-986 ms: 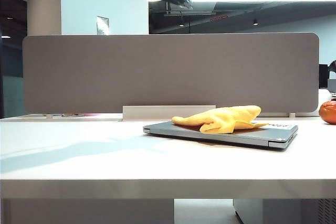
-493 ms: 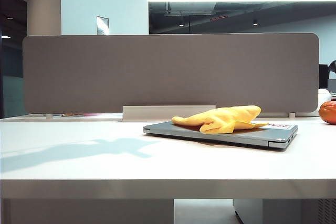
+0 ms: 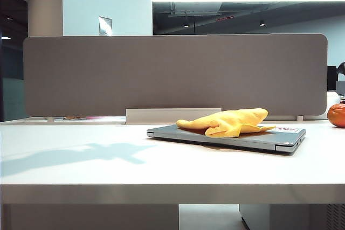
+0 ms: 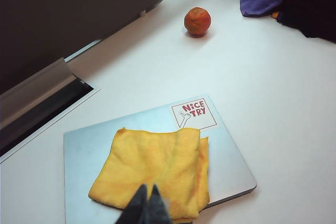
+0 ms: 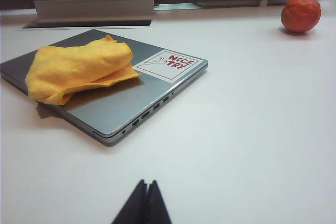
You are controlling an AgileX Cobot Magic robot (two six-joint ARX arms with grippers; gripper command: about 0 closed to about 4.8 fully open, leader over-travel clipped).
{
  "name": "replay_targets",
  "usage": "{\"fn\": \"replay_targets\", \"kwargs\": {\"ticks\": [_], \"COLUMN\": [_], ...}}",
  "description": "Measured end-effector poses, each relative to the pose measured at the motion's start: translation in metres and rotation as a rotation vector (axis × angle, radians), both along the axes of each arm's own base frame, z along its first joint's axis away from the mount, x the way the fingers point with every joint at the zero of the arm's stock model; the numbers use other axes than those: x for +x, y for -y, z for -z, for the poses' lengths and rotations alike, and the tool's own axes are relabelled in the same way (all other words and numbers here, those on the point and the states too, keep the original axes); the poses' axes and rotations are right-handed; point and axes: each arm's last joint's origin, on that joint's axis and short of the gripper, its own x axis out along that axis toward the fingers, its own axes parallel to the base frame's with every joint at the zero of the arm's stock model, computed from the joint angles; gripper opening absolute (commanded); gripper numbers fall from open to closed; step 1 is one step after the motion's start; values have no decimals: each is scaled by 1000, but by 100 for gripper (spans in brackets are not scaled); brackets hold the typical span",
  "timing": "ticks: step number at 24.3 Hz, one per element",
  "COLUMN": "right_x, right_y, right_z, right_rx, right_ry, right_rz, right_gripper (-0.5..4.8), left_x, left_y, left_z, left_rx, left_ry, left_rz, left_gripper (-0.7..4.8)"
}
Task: Pick up the yellow rag and put it over the laptop.
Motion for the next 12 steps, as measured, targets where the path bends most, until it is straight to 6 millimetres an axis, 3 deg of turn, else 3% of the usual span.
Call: {"fn": "replay_targets", "kwargs": {"ticks": [8, 12], "right_x": [1, 1], "right_y": [0, 0], "right_z": [-5, -10], "right_rx": [-47, -49], "right_ry": [55, 109], "right_rz": [-5, -4], "right_gripper": [-1, 0], "left_x": [-3, -13], "left_y": [2, -7], "left_z": [-2, -15], "left_rx": [-2, -21], "left_ry": [4, 41], "left_rz": [10, 6], "left_gripper": [-6, -6]}}
